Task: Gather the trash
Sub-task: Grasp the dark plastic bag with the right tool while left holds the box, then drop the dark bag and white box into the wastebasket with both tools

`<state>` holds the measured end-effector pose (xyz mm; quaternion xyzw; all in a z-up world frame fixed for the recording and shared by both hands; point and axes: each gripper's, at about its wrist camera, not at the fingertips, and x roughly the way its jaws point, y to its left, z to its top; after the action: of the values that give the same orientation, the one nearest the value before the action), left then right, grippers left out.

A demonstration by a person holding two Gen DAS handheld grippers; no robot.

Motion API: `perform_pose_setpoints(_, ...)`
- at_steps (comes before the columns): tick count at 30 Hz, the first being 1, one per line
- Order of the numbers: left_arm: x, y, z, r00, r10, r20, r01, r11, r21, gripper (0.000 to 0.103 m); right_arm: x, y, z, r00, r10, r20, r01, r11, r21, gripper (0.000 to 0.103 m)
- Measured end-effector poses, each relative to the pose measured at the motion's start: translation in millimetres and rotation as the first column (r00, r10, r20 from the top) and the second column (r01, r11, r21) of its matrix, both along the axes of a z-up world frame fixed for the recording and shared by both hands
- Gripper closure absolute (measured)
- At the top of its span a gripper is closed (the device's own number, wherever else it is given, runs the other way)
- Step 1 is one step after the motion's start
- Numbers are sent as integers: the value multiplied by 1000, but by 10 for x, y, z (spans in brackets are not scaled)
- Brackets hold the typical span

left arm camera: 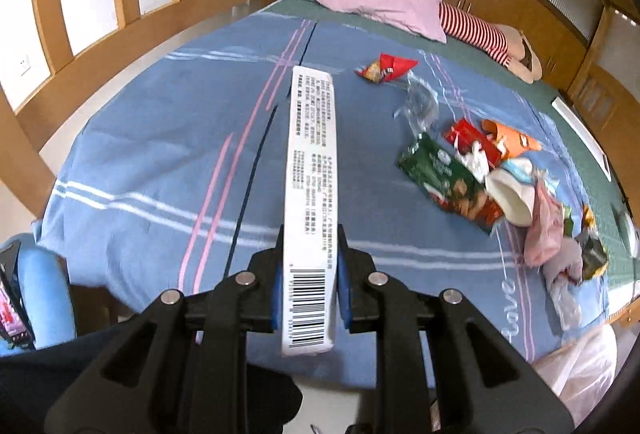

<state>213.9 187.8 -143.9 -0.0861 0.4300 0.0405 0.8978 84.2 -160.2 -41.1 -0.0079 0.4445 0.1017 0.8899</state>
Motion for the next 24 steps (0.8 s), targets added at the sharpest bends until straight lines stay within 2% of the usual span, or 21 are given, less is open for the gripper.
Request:
perform_pose_setpoints(1,-22,-21,-9,1000,-3,1,3,1000,4,81,-90,-43,-2,1000,-14,-22,14,1000,1,42)
perform_pose_setpoints(3,-115,-71,13,1000,-10,13,10,1000,22,81,-195,-150,-70,997,-40,-62,41,999,12,26)
perform_pose_setpoints(5,-201,-125,44,1000,-17,21,16,999,35,81,-317,-277,-72,997,-68,-39,70,997,44,12)
perform_pose_setpoints(8,-386,-254,118,998,-51,33,51,999,2,81,-407,-407,-1,995,-103,4,102,989,105,9)
perform_pose_setpoints(11,-603,-491,236,989,-138,50,140,989,-38,81,-480,-559,140,987,-150,62,135,970,200,9)
perform_pose_setpoints(14,-828,-879,377,954,-291,74,296,952,-81,81,-567,-728,285,969,-215,120,172,940,296,7)
perform_pose_setpoints(15,-898,-1005,416,936,-341,82,348,932,-99,81,-581,-790,319,961,-238,138,182,927,329,7)
perform_pose_setpoints(17,-1057,-1303,512,881,-462,103,473,870,-140,81,-652,-931,407,941,-291,173,201,892,404,7)
perform_pose_setpoints(18,-1113,-1404,531,860,-498,107,509,847,-152,81,-703,-998,457,929,-317,191,209,875,436,7)
perform_pose_setpoints(22,-1412,-1895,565,712,-692,119,700,683,-211,81,-847,-1206,599,888,-394,239,234,833,502,6)
perform_pose_setpoints(24,-1545,-2084,510,652,-750,111,753,624,-210,81,-891,-1298,650,868,-425,255,250,819,516,5)
